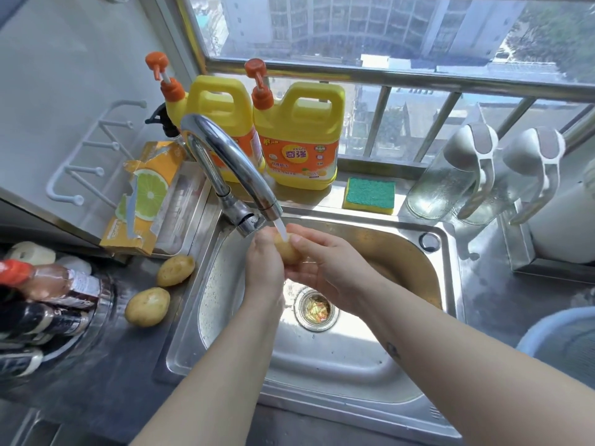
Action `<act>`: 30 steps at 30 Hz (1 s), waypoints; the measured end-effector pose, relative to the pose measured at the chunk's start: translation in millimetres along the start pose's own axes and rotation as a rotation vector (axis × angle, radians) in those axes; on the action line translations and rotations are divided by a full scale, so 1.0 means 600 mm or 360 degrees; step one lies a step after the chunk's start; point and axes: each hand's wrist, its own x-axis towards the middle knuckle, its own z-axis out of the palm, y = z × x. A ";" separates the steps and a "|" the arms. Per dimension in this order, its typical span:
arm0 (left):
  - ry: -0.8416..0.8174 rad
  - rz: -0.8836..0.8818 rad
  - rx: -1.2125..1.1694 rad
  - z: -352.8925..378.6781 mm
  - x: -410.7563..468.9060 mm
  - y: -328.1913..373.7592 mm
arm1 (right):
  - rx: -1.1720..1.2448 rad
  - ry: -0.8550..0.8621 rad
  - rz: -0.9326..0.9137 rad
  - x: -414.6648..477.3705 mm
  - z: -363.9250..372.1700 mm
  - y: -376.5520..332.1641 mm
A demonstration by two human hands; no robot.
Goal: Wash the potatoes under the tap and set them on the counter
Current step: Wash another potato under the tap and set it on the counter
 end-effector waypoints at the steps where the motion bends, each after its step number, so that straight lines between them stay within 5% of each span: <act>1: -0.0003 0.0028 0.0013 0.000 -0.002 -0.001 | 0.0008 0.0052 0.0001 0.000 0.004 -0.003; 11: -0.0237 0.0381 0.0163 0.010 -0.039 -0.051 | -0.0197 0.0583 -0.0092 0.011 0.008 0.008; 16: 0.0065 0.0081 -0.0186 0.008 -0.006 -0.020 | -0.0521 0.0246 -0.0238 0.006 0.000 0.016; 19: 0.0073 -0.0160 -0.0126 -0.004 0.007 0.003 | -0.1101 -0.0035 -0.0440 -0.003 -0.013 0.013; 23: -0.0014 -0.0247 0.0000 -0.016 0.012 0.009 | -0.1753 0.0124 -0.0726 -0.003 -0.025 0.023; 30: -0.0278 0.0035 0.0064 -0.013 -0.018 -0.029 | -0.1277 0.0338 -0.0441 0.022 -0.004 0.038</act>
